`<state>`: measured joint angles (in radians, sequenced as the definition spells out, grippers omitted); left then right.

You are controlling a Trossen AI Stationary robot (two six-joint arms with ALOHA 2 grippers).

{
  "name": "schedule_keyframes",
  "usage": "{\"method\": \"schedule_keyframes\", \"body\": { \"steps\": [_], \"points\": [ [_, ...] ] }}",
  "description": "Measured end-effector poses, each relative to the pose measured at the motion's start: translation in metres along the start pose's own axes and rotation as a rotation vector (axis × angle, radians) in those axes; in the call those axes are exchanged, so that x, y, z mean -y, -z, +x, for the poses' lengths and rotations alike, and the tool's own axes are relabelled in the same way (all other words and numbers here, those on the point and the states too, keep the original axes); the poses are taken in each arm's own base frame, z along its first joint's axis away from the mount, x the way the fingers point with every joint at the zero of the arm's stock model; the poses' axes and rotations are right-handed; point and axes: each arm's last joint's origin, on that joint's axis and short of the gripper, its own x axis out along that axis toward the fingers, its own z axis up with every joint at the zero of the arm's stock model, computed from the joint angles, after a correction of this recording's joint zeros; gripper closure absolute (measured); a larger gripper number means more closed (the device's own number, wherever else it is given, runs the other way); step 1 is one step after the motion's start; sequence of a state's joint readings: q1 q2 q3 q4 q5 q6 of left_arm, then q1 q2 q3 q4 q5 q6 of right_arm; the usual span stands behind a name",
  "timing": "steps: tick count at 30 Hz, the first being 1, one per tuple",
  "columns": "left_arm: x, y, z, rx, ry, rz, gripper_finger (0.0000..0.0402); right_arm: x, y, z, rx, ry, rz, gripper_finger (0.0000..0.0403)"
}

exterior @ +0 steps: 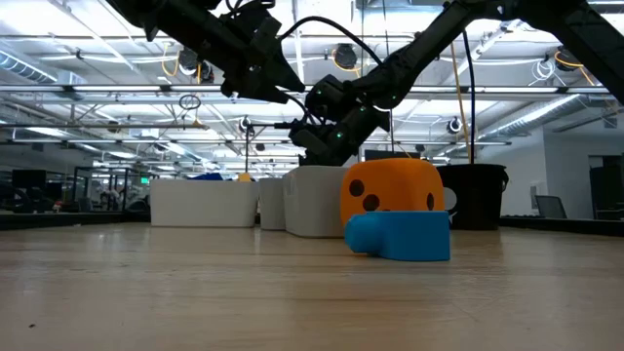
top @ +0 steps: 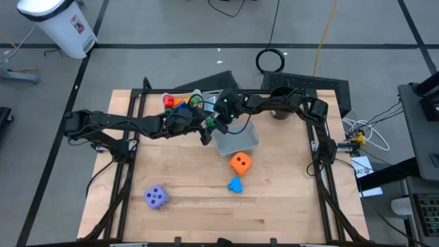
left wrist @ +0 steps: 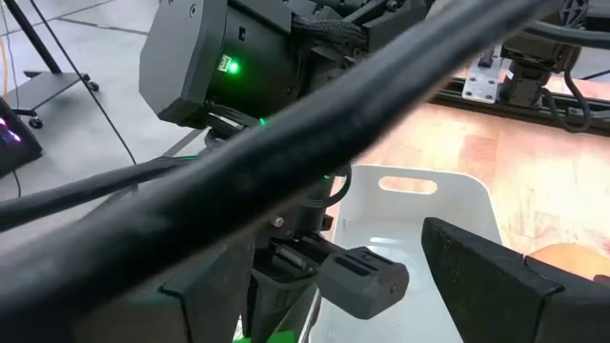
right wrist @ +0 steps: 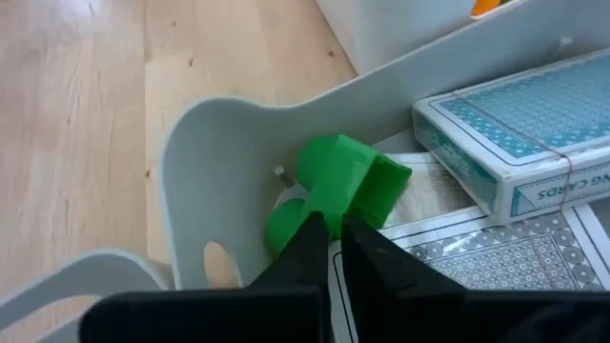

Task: Pick & Place Toys
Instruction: Put the green game piece into the white bin

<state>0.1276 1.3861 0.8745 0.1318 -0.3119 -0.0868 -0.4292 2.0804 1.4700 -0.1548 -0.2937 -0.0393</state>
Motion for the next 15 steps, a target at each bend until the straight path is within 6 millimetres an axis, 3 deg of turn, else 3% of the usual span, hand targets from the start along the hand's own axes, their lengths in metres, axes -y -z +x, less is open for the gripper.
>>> {"method": "schedule_keyframes", "body": {
  "steps": [8,15],
  "points": [
    [0.000,0.000,0.000,0.000,0.000,0.001,0.0094,-0.007,-0.009,-0.010,0.051,0.002,-0.049,0.0403],
    [0.000,0.000,0.000,-0.001,0.002,0.001,0.0094,-0.029,-0.024,-0.020,0.137,-0.017,-0.116,0.0403]
  ]
}}
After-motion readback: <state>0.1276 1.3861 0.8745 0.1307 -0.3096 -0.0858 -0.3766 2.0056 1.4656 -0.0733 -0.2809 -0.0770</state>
